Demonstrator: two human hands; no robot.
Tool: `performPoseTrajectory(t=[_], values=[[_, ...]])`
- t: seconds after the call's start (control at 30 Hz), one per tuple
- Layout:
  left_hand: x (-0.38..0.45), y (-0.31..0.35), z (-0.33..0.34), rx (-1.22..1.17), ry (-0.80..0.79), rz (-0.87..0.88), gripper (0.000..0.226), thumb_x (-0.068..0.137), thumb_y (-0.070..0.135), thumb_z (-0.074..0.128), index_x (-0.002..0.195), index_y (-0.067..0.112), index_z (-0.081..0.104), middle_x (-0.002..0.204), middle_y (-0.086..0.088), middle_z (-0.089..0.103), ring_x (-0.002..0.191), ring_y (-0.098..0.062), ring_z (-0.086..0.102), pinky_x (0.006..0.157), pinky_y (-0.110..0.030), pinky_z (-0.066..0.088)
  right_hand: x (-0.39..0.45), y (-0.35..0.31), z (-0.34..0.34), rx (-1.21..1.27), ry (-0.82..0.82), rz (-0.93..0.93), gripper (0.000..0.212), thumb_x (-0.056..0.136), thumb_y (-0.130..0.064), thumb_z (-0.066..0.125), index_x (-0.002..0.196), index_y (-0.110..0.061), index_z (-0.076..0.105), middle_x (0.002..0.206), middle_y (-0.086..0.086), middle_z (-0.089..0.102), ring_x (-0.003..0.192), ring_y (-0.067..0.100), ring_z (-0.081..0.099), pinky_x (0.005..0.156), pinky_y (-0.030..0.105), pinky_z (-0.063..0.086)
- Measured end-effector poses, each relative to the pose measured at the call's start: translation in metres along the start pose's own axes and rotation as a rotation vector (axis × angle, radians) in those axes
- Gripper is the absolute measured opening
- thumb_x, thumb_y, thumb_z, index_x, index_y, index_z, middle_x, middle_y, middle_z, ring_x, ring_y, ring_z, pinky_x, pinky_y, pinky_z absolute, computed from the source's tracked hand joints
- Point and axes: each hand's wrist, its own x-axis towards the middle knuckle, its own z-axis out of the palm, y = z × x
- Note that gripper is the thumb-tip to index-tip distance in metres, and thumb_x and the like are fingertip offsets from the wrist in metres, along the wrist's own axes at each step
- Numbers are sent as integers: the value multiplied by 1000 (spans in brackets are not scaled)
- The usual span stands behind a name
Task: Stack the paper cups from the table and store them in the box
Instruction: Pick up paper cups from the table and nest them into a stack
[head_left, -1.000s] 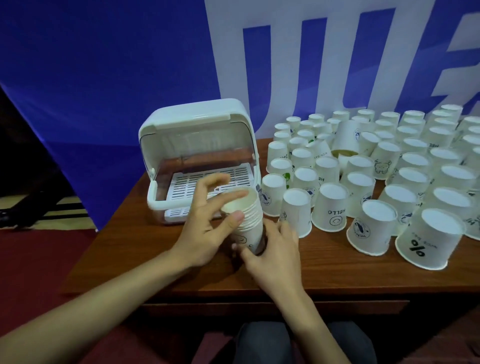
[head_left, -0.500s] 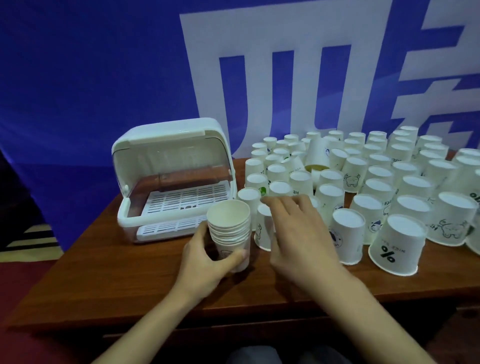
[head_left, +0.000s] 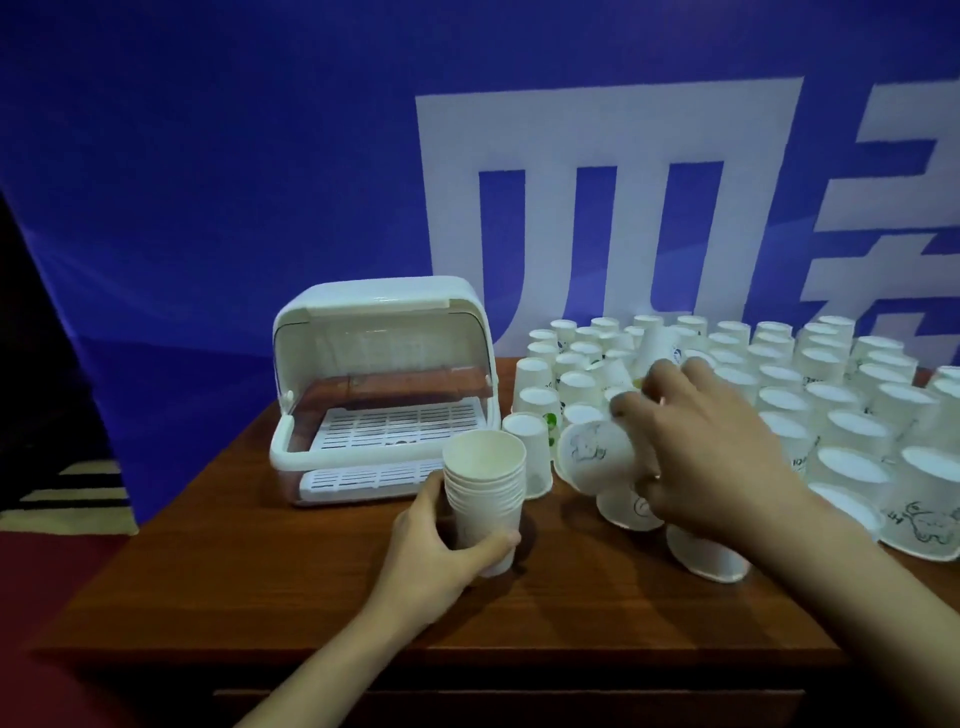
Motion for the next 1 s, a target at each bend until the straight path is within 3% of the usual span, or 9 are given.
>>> performPoseTrajectory(t=[0.17, 0.27, 0.37, 0.47, 0.6, 0.67, 0.77, 0.9, 1.0], values=[[4, -2, 5, -16, -20, 2, 60, 73, 34, 96, 117, 47, 57, 112, 48, 64, 109, 21, 59, 82, 0, 44, -3, -2, -35, 616, 196, 314, 55, 70, -29, 83, 114, -24, 51, 97, -4, 63, 85, 22, 57, 67, 35, 42], [1, -1, 6, -48, -40, -9, 61, 75, 27, 94, 121, 44, 57, 112, 44, 67, 107, 18, 63, 82, -3, 47, 2, -32, -23, 961, 168, 328, 54, 67, -53, 84, 112, -31, 63, 102, -14, 65, 91, 5, 61, 74, 22, 47], [3, 0, 8, -41, -24, 13, 65, 73, 29, 94, 127, 40, 59, 113, 39, 70, 107, 15, 66, 82, -3, 47, 12, -59, 5, 963, 168, 256, 61, 63, -79, 68, 106, -35, 70, 102, -17, 63, 106, 14, 51, 89, 31, 44], [4, 0, 9, -49, -37, 13, 68, 74, 31, 97, 130, 38, 60, 116, 32, 72, 110, 10, 66, 85, -7, 48, 21, -75, 28, 1012, 65, 283, 65, 66, -79, 65, 115, -36, 69, 107, -16, 63, 114, 16, 38, 90, 32, 36], [4, 2, 9, -45, -37, 4, 72, 68, 46, 91, 133, 32, 63, 121, 19, 76, 115, -1, 69, 97, -26, 55, 21, -85, 36, 925, -20, 272, 65, 70, -81, 61, 114, -34, 68, 115, -12, 54, 119, 19, 31, 97, 33, 32], [4, 1, 10, -48, -46, -2, 72, 68, 47, 91, 133, 31, 63, 123, 14, 76, 116, -6, 70, 101, -36, 55, 19, -83, 36, 903, -72, 260, 76, 68, -84, 58, 126, -34, 60, 122, -7, 48, 124, 20, 29, 102, 34, 31], [4, 1, 11, -45, -63, -6, 70, 69, 41, 90, 133, 29, 63, 122, 12, 77, 115, -8, 71, 99, -35, 56, 19, -78, 34, 993, -36, 220, 99, 64, -92, 43, 145, -35, 45, 142, -6, 50, 137, 19, 34, 113, 42, 31], [7, 3, 12, -32, -76, 8, 74, 67, 46, 90, 134, 32, 61, 125, 16, 74, 119, -7, 69, 105, -41, 54, 19, -73, 32, 974, 2, 136, 75, 85, -75, 33, 142, -30, 55, 139, -7, 59, 139, 19, 39, 110, 40, 28], [13, 8, 12, 6, -95, 29, 77, 64, 50, 90, 133, 34, 60, 126, 19, 73, 120, -4, 68, 103, -32, 53, 19, -69, 39, 865, -119, 123, 66, 89, -63, 23, 139, -38, 58, 146, -16, 54, 145, 20, 24, 110, 44, 22]])
